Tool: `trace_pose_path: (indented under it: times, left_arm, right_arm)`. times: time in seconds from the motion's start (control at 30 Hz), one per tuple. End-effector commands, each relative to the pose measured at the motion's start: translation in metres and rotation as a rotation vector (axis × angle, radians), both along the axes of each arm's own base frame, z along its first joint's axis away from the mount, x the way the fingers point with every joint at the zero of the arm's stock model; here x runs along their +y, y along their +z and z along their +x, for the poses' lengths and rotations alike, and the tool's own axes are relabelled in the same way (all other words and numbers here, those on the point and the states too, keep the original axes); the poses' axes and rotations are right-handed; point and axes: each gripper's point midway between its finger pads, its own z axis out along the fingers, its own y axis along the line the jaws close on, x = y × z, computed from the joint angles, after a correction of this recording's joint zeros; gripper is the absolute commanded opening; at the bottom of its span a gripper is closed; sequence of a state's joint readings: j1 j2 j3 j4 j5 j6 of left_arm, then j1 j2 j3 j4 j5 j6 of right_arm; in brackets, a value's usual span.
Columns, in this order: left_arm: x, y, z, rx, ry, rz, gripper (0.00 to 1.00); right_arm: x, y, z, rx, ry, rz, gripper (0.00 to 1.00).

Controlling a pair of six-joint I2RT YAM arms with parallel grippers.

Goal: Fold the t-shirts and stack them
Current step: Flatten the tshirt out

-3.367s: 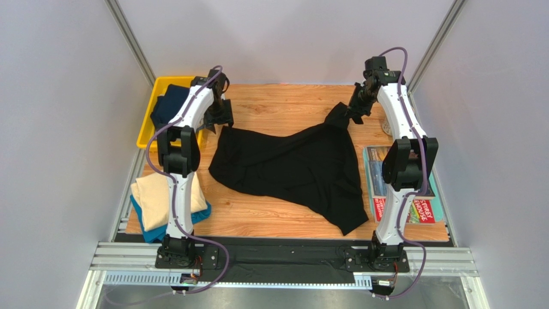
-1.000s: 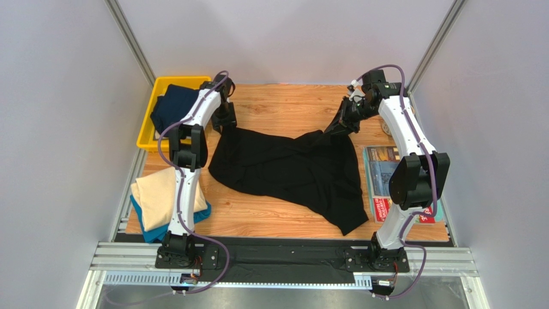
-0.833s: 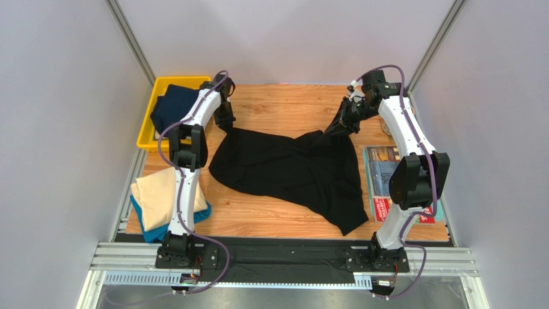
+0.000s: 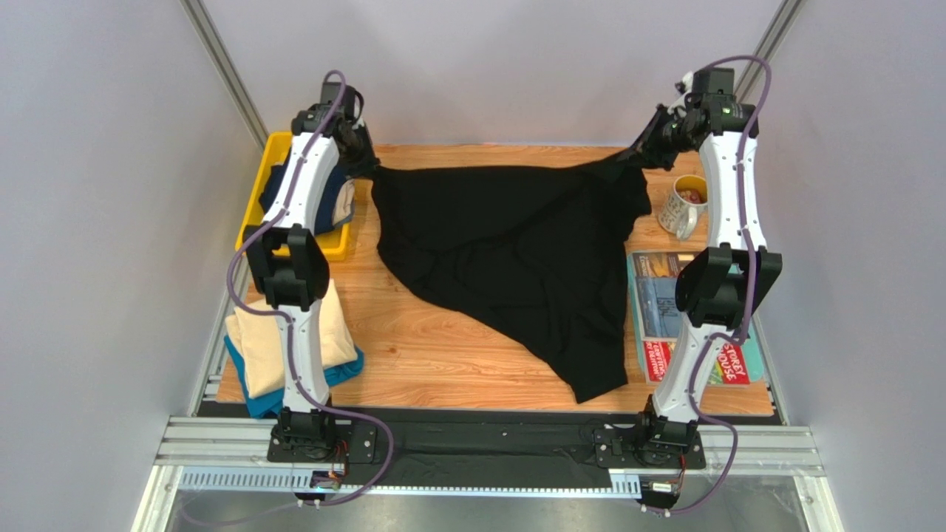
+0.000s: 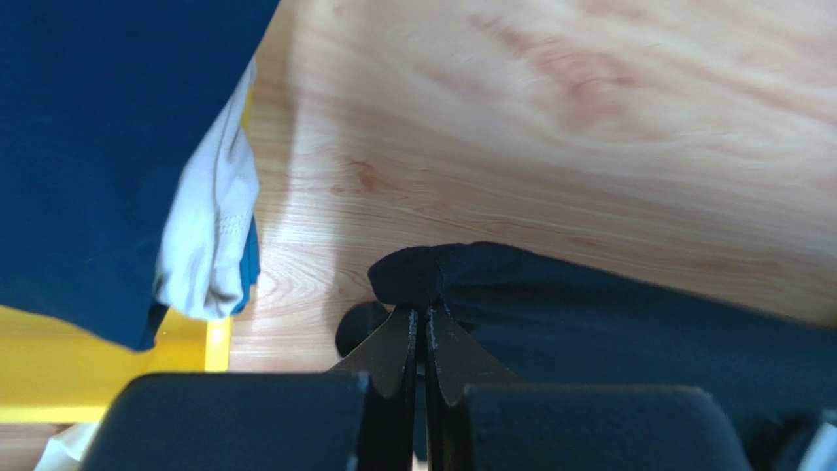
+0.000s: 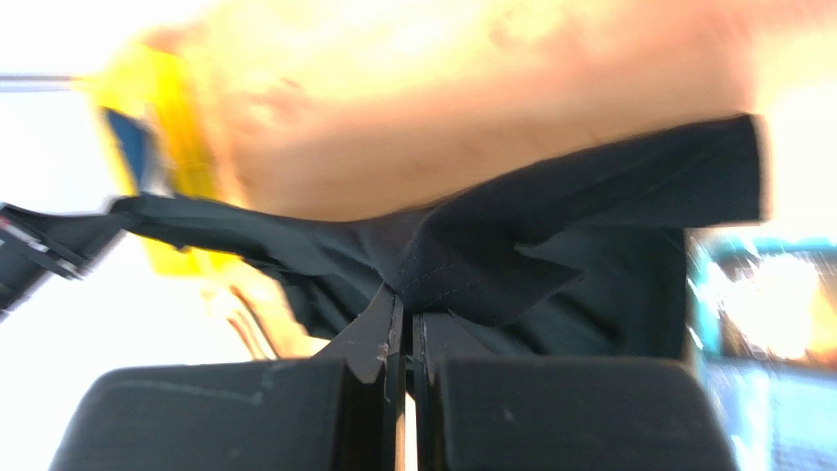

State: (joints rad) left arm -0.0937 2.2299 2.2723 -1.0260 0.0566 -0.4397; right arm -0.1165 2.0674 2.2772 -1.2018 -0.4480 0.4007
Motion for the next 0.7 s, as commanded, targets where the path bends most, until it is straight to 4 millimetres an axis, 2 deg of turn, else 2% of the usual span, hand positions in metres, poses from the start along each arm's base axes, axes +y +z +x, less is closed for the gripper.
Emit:
trace_pose_path:
  times: [0.0,0.1,0.17,0.23,0.33,0.4,0.43,0.53,0.67]
  left_arm:
    - [-0.011,0.076,-0.004,-0.175,-0.046,-0.053,0.0]
    - [-0.015,0.106,-0.01,-0.238,-0.053,-0.078,0.0]
    - [-0.018,0.122,-0.015,-0.268,-0.058,-0.087,0.0]
    - [-0.023,0.13,-0.02,-0.282,-0.069,-0.097,0.0]
    - [-0.034,0.145,-0.032,-0.307,-0.095,-0.105,0.0]
    - [-0.04,0.157,-0.04,-0.332,-0.104,-0.096,0.0]
    - [-0.041,0.162,-0.043,-0.345,-0.101,-0.083,0.0]
    - [-0.034,0.188,-0.051,-0.41,-0.066,-0.049,0.0]
    - [-0.024,0.238,-0.061,-0.52,-0.02,-0.053,0.0]
  right_arm:
    - [0.023,0.107,0.029,-0.374,0.014,0.127,0.0]
    - [0.034,0.147,0.028,-0.485,0.035,0.213,0.0]
    - [0.045,0.161,0.024,-0.5,0.084,0.278,0.0]
    - [0.053,0.171,0.017,-0.502,0.133,0.325,0.0]
    - [0.06,0.199,0.002,-0.57,0.166,0.346,0.0]
    - [0.059,0.213,-0.004,-0.617,0.164,0.337,0.0]
    - [0.059,0.226,-0.012,-0.651,0.163,0.328,0.0]
    - [0.056,0.25,-0.025,-0.713,0.147,0.31,0.0]
    - [0.048,0.278,-0.041,-0.784,0.112,0.29,0.0]
